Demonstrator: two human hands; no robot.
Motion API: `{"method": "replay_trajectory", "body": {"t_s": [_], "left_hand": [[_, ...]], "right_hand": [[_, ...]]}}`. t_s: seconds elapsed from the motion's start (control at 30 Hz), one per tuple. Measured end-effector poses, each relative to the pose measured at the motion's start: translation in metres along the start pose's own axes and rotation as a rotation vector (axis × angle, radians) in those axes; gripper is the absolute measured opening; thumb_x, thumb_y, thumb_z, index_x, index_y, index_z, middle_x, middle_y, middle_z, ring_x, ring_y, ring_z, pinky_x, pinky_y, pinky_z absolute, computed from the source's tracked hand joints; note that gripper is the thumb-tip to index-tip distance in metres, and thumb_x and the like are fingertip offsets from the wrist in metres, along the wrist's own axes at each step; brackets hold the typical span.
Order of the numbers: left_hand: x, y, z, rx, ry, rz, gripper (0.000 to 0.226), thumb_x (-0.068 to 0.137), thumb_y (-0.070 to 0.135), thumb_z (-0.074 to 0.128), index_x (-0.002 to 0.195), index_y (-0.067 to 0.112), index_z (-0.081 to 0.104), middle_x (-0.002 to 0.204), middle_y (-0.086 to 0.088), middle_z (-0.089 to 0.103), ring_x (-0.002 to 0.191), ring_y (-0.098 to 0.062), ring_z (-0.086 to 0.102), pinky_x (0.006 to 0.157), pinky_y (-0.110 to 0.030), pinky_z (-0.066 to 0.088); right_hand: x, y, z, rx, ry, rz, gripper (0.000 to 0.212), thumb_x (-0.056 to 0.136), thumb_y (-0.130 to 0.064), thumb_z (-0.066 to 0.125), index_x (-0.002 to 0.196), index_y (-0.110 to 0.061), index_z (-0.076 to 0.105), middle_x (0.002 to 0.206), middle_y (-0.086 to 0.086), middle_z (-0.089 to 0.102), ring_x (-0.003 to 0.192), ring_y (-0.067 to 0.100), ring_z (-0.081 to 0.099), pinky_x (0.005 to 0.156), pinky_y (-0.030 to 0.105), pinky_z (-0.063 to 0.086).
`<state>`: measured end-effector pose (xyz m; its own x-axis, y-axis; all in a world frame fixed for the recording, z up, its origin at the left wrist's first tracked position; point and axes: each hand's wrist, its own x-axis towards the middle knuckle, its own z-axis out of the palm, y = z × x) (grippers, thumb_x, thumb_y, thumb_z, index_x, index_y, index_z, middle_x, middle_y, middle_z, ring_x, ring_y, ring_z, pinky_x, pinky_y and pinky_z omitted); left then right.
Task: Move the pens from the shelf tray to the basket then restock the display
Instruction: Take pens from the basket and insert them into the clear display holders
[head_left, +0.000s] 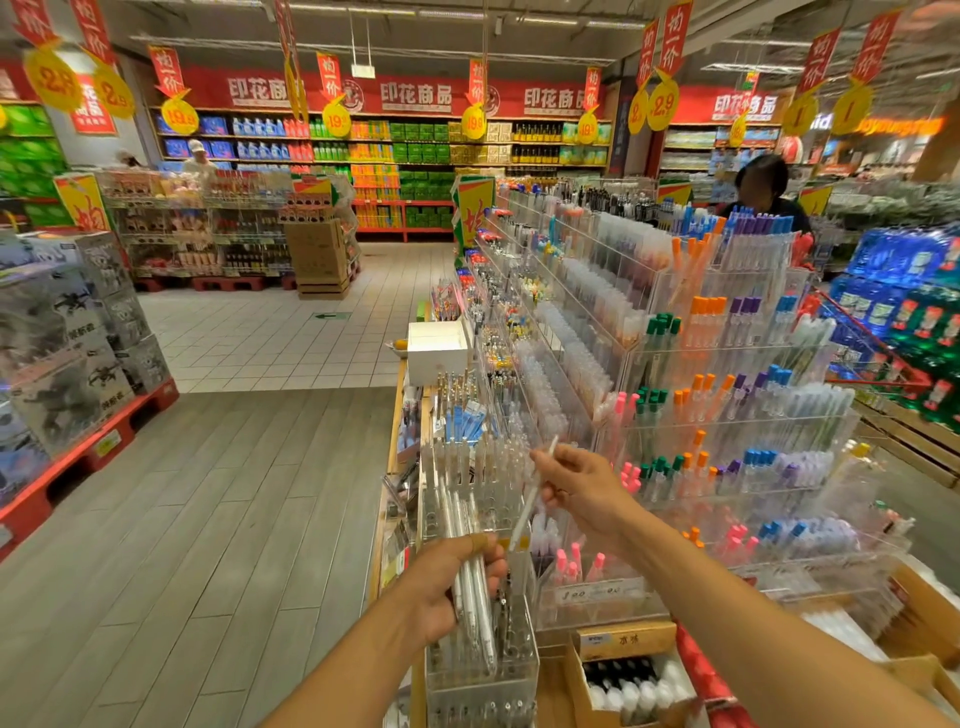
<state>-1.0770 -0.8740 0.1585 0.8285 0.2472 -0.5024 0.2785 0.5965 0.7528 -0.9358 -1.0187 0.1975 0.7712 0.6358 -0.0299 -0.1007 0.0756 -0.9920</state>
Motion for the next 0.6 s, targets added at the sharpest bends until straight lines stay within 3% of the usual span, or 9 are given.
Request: {"method": "replay_trajectory", "body": {"t_s": [0.13, 0.23, 0.33, 0.47, 0.53, 0.6], "left_hand": [[0.000, 0.000, -0.003, -0.006, 0.005, -0.002, 0.010, 0.089, 0.002, 0.067, 0.089, -0.008, 0.069, 0.073, -0.018, 0.070, 0.058, -0.022, 0.069, 0.052, -0.028, 0.058], [0.000, -0.001, -0.004, 0.015, 0.006, -0.002, 0.009, 0.089, 0.001, 0.066, 0.088, -0.007, 0.069, 0.074, -0.019, 0.070, 0.059, -0.022, 0.069, 0.053, -0.028, 0.058], [0.000, 0.000, -0.006, 0.048, 0.014, 0.008, 0.012, 0.090, -0.002, 0.063, 0.085, -0.009, 0.071, 0.076, -0.021, 0.070, 0.060, -0.021, 0.069, 0.054, -0.027, 0.059], [-0.003, 0.001, -0.007, 0.053, 0.013, 0.005, 0.018, 0.091, -0.002, 0.060, 0.082, -0.011, 0.073, 0.078, -0.023, 0.071, 0.059, -0.021, 0.070, 0.053, -0.027, 0.059], [-0.004, 0.002, -0.007, 0.050, 0.008, 0.000, 0.016, 0.091, -0.004, 0.059, 0.085, -0.012, 0.072, 0.078, -0.023, 0.070, 0.059, -0.022, 0.070, 0.052, -0.027, 0.058], [-0.004, 0.003, -0.007, 0.047, 0.003, -0.007, 0.015, 0.091, -0.004, 0.059, 0.088, -0.012, 0.071, 0.078, -0.023, 0.070, 0.060, -0.022, 0.070, 0.052, -0.028, 0.058]], "right_hand": [[0.004, -0.004, 0.002, -0.255, 0.141, -0.167, 0.023, 0.095, -0.021, 0.059, 0.092, 0.001, 0.063, 0.071, 0.010, 0.065, 0.063, 0.019, 0.064, 0.062, 0.027, 0.054], [0.006, -0.005, 0.005, -0.454, 0.210, -0.281, 0.012, 0.098, -0.017, 0.055, 0.091, -0.008, 0.058, 0.072, 0.008, 0.067, 0.062, 0.018, 0.066, 0.063, 0.031, 0.056], [0.004, -0.002, 0.006, -0.618, 0.237, -0.361, 0.005, 0.097, -0.018, 0.057, 0.098, -0.020, 0.052, 0.077, 0.003, 0.066, 0.064, 0.013, 0.067, 0.064, 0.033, 0.058], [0.004, 0.007, 0.007, -0.770, 0.226, -0.406, 0.016, 0.097, -0.017, 0.057, 0.110, -0.016, 0.047, 0.080, 0.004, 0.063, 0.072, 0.019, 0.065, 0.067, 0.042, 0.055], [0.005, 0.008, 0.008, -0.756, 0.258, -0.429, 0.017, 0.097, -0.016, 0.056, 0.109, -0.018, 0.045, 0.082, 0.001, 0.062, 0.072, 0.015, 0.064, 0.067, 0.041, 0.055], [0.007, 0.007, 0.007, -0.745, 0.295, -0.462, 0.020, 0.097, -0.016, 0.057, 0.107, -0.022, 0.042, 0.081, -0.005, 0.060, 0.070, 0.009, 0.062, 0.063, 0.031, 0.054]]}}
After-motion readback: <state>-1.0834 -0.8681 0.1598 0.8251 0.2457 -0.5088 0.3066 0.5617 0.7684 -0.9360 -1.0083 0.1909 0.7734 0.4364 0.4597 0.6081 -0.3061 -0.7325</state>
